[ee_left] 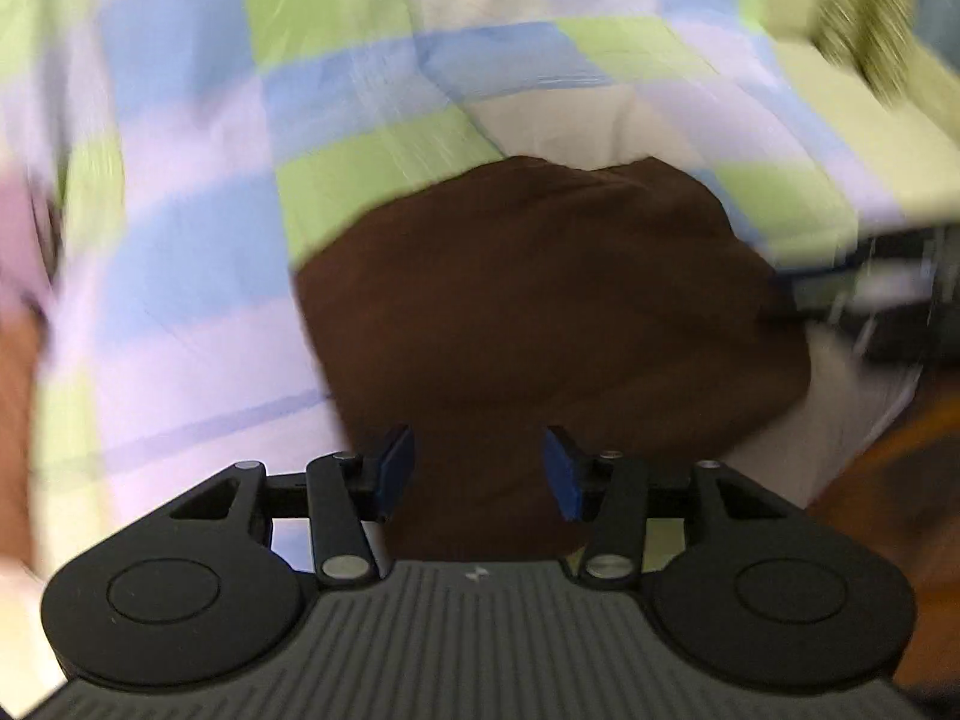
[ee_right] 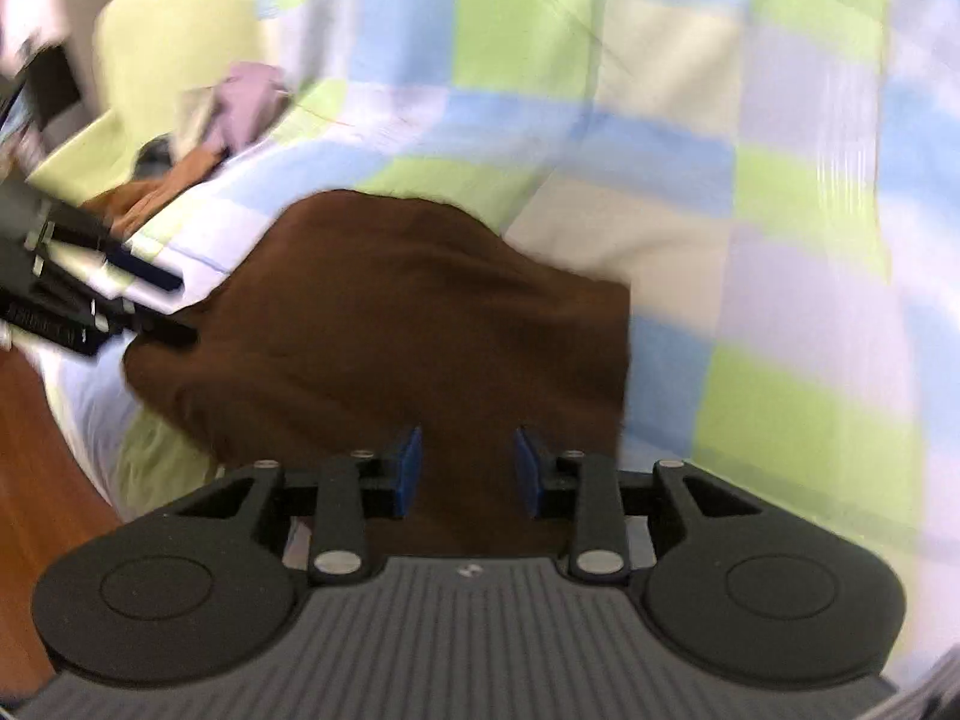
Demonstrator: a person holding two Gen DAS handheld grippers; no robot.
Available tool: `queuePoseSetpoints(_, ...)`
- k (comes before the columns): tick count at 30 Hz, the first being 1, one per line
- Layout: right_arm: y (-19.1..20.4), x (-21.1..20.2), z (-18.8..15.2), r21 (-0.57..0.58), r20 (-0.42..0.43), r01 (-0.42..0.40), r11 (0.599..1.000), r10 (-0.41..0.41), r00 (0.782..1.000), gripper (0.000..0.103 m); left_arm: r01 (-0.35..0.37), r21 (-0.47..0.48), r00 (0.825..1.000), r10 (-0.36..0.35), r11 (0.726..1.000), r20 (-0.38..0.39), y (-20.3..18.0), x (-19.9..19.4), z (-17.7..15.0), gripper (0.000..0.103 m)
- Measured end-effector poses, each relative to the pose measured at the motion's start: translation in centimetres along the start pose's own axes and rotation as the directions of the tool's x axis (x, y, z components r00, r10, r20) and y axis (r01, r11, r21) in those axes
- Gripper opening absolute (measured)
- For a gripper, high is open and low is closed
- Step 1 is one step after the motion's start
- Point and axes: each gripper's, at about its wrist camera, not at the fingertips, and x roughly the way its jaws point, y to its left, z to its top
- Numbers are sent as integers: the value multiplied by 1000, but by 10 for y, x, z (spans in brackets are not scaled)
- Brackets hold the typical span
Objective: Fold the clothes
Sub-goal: 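Lower the folded shorts onto the sheet and open both grippers, then press and smooth the folded brown shorts flat with both open grippers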
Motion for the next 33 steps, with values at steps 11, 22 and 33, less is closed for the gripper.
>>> queuePoseSetpoints(11, -28, 11, 78, -215, 28, -158, 964, 168, 985, 28, -92, 443, 990, 35, 892, 134, 7, -14, 80, 52)
queuePoseSetpoints(22, -26, 68, 145, -520, -103, -353, 778, 353, 930, 24, 4, 609, 999, -23, 793, 24, -6, 48, 101, 36)
queuePoseSetpoints(33, -17, 73, 140, -624, -172, -401, 670, 383, 908, 4, -34, 701, 999, 9, 713, 39, -14, 45, 80, 31)
